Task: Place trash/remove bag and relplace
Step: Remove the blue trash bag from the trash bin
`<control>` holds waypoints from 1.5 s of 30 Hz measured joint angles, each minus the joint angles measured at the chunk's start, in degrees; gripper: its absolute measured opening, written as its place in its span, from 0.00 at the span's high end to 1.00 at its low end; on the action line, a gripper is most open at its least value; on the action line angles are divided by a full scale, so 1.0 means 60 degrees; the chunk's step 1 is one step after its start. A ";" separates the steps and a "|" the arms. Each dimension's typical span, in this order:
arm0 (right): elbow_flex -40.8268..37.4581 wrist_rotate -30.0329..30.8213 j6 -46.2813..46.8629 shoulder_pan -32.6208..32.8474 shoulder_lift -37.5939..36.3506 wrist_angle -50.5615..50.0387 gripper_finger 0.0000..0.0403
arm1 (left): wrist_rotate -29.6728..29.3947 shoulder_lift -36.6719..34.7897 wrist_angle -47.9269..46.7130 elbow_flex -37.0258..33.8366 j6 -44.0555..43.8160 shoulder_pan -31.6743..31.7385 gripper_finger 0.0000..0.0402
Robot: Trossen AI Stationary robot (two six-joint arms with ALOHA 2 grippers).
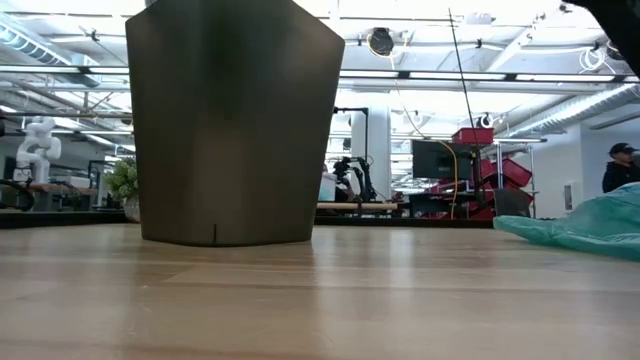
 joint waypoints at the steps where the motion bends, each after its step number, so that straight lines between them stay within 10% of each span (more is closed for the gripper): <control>1: 0.0000 0.0146 -0.0204 -0.0005 -0.0134 0.0048 1.00 | -0.0010 0.0000 0.0156 0.0000 0.0120 0.0000 0.65; 19: 0.0011 0.1727 -0.3003 -0.1995 -0.2522 -0.0399 1.00 | -0.0671 -0.0047 0.1006 0.0000 0.1625 0.0004 0.57; 27: 0.0011 0.3378 -0.3656 -0.2969 -0.3731 -0.3490 1.00 | -0.2718 -0.0022 0.0949 0.0001 0.2436 0.0004 0.57; 39: -0.0009 0.6471 -0.1015 -0.3624 -0.4404 -1.1382 1.00 | -0.3183 -0.0018 0.0869 0.0001 0.2616 0.0004 0.57; 45: -0.0661 0.6462 -0.1903 -0.4701 -0.4757 -1.1192 1.00 | -0.3894 0.0134 0.0838 0.0002 0.2620 0.0000 0.57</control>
